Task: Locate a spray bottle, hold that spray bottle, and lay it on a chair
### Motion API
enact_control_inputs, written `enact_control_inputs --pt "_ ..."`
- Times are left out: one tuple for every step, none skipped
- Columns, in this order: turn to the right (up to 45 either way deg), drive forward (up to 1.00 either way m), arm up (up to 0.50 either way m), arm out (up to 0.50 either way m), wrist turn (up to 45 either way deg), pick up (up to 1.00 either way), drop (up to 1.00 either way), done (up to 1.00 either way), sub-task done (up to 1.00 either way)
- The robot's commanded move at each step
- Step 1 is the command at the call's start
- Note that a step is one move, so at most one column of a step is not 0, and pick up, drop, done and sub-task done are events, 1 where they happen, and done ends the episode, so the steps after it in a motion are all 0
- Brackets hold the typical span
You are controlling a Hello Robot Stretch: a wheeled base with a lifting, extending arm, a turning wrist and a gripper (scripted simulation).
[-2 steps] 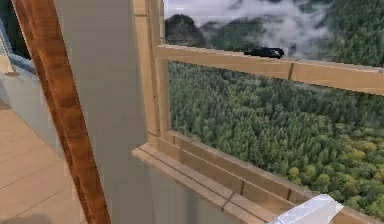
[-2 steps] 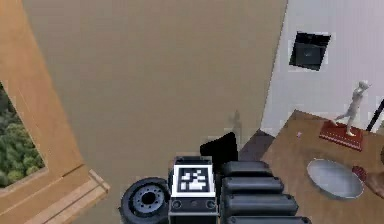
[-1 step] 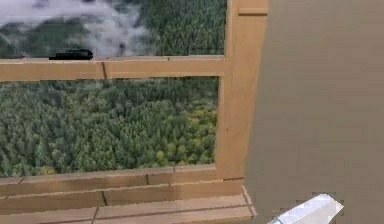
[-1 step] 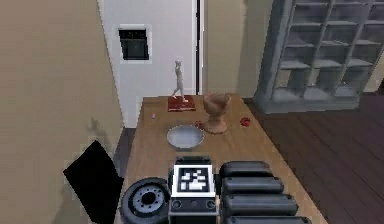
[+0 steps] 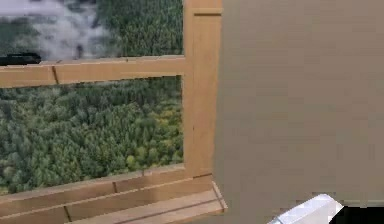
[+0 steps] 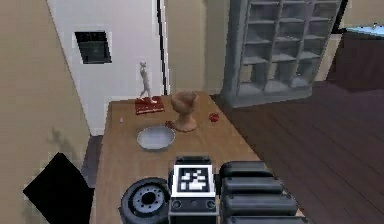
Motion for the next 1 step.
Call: enact_control_inputs --pt "-42.0 0.00 0.00 0.00 0.0 0.00 0.00 0.00 0.00"
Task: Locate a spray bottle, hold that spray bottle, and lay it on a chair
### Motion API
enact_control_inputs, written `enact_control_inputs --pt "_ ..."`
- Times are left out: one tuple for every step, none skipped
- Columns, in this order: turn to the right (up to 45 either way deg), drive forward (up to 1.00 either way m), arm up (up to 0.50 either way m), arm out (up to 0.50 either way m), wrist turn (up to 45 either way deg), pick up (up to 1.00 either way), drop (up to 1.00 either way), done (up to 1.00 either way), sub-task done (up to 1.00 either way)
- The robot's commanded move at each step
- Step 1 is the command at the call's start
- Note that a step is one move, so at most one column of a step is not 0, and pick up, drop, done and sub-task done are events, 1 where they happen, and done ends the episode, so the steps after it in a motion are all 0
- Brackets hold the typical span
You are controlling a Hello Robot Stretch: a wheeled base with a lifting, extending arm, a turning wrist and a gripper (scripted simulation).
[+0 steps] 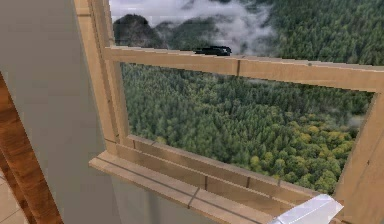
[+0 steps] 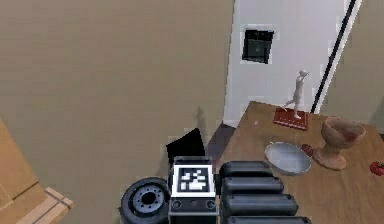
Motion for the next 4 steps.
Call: enact_control_inputs --pt "0.0 0.00 0.00 0.48 0.0 0.00 0.00 0.00 0.00" --pt "0.0 0.00 0.00 0.00 45.0 0.00 0.00 0.00 0.00" --pt "0.0 0.00 0.00 0.00 45.0 0.00 0.00 0.00 0.00" --pt "0.0 0.00 0.00 0.00 45.0 0.00 0.00 0.00 0.00"
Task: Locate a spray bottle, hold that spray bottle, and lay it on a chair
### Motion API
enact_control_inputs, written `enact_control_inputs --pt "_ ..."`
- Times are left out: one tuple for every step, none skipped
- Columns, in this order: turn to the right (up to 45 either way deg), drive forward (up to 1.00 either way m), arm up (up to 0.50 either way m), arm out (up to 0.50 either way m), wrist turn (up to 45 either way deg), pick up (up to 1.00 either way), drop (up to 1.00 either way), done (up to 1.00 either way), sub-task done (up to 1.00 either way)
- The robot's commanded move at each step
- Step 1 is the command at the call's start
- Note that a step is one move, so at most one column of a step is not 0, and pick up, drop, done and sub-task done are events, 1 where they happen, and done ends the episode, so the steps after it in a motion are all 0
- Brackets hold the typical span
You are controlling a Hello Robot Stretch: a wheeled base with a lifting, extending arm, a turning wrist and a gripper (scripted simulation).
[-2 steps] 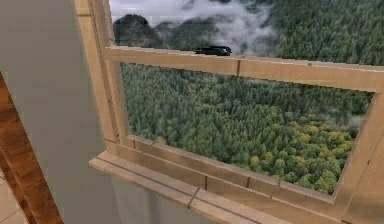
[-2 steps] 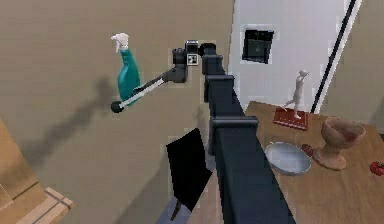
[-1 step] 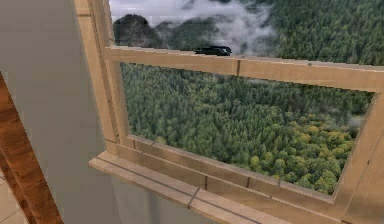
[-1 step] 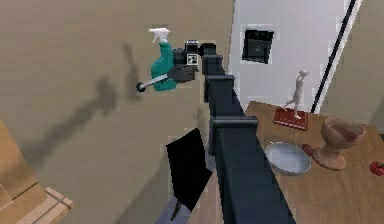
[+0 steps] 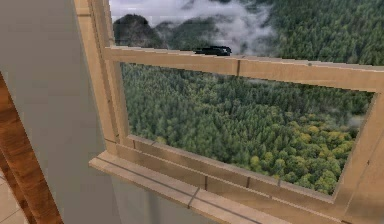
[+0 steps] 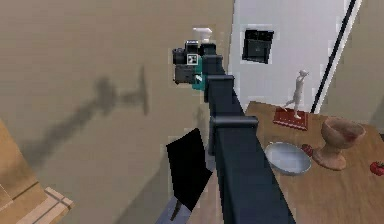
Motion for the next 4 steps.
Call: enact_control_inputs --pt "0.0 0.00 0.00 0.00 27.0 0.00 0.00 0.00 0.00" --pt "0.0 0.00 -0.46 0.00 0.0 0.00 0.00 0.00 0.00" --pt "0.0 0.00 -0.50 0.00 0.0 0.00 0.00 0.00 0.00" --pt "0.0 0.00 0.00 0.00 0.0 0.00 1.00 0.00 0.00"
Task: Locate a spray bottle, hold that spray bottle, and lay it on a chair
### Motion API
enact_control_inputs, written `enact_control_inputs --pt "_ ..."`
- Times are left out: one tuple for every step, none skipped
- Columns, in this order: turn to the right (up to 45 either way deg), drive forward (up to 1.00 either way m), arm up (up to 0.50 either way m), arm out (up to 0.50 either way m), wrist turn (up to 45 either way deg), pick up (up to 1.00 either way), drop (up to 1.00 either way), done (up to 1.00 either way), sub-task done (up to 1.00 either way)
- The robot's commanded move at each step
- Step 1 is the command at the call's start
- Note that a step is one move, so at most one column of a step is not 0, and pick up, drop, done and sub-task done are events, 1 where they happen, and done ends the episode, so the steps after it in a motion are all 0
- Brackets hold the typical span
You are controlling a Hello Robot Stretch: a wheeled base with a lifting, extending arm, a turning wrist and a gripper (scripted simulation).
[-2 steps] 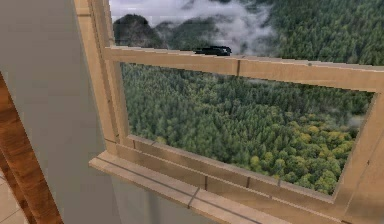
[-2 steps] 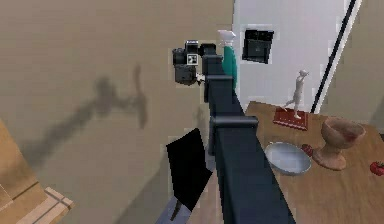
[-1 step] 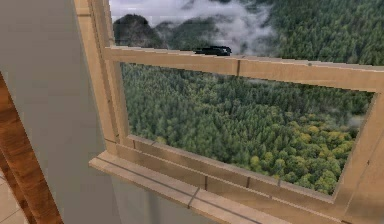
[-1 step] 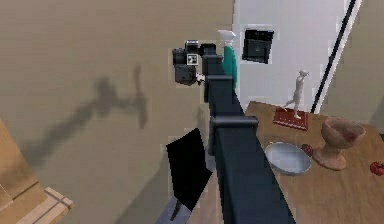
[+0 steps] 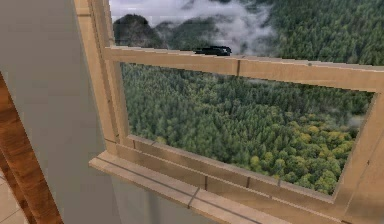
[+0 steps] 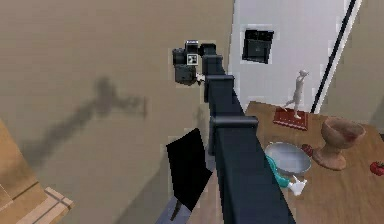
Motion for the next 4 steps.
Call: enact_control_inputs --pt "0.0 0.00 0.00 -0.10 0.0 0.00 0.00 0.00 0.00" --pt "0.0 0.00 0.00 0.00 -45.0 0.00 0.00 0.00 0.00" --pt "0.0 0.00 0.00 0.00 -45.0 0.00 0.00 0.00 0.00" --pt "0.0 0.00 0.00 0.00 -45.0 0.00 0.00 0.00 0.00"
